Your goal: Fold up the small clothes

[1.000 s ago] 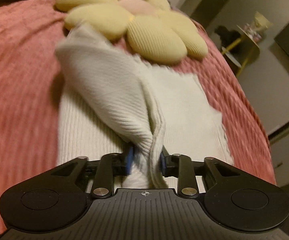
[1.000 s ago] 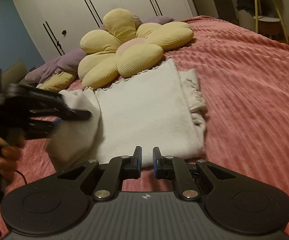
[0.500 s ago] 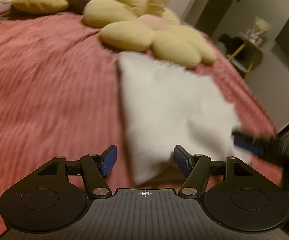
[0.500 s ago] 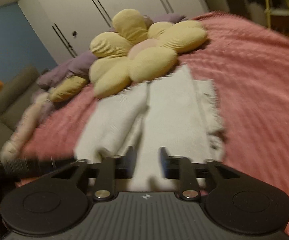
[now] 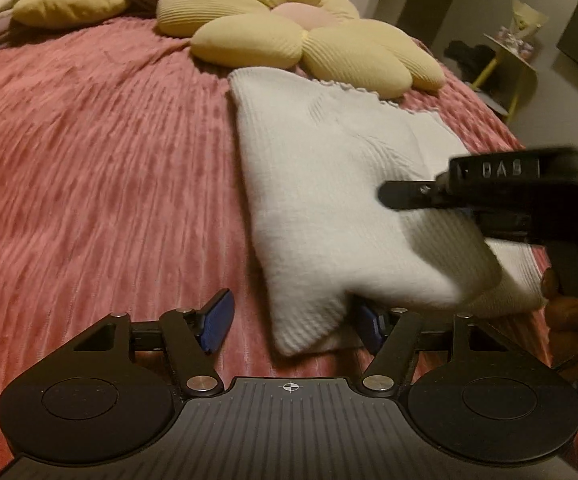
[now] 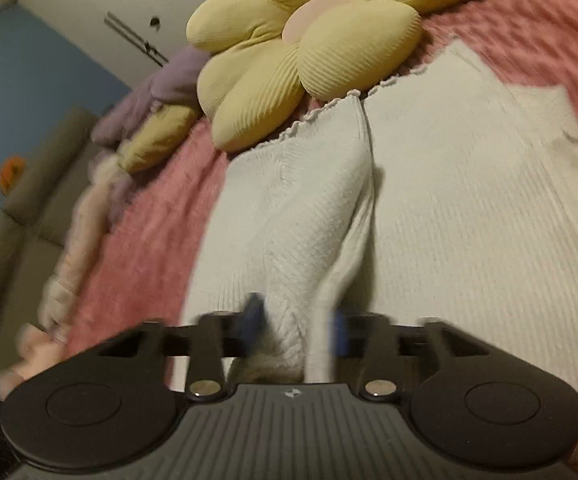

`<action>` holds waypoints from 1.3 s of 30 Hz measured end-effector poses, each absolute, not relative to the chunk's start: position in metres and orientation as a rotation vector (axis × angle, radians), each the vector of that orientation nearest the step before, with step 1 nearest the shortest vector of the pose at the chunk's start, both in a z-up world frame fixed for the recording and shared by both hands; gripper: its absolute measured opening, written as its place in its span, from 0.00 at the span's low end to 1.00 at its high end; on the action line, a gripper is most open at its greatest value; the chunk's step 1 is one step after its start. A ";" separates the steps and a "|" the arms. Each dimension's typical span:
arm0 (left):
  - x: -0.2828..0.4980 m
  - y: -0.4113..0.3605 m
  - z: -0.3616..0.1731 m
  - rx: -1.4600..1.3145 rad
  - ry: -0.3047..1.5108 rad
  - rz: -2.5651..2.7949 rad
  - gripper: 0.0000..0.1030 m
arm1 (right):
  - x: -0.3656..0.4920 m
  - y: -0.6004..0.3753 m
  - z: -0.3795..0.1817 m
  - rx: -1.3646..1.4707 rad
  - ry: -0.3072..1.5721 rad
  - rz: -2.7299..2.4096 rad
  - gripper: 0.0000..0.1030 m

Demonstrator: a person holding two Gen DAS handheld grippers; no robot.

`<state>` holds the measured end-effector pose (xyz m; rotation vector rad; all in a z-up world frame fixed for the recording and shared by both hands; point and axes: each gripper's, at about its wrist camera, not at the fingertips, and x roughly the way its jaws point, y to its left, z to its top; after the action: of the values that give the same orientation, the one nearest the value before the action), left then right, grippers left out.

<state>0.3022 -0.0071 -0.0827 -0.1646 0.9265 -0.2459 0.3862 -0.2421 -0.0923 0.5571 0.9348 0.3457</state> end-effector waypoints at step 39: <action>0.301 -0.021 -0.080 -0.165 0.935 -0.370 0.28 | 0.302 -0.344 -0.079 0.472 0.807 0.215 0.15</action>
<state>0.3010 -0.0210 -0.0797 -0.1653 0.9352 -0.3702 0.3015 -0.3442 -0.0792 0.4720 0.8066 0.2154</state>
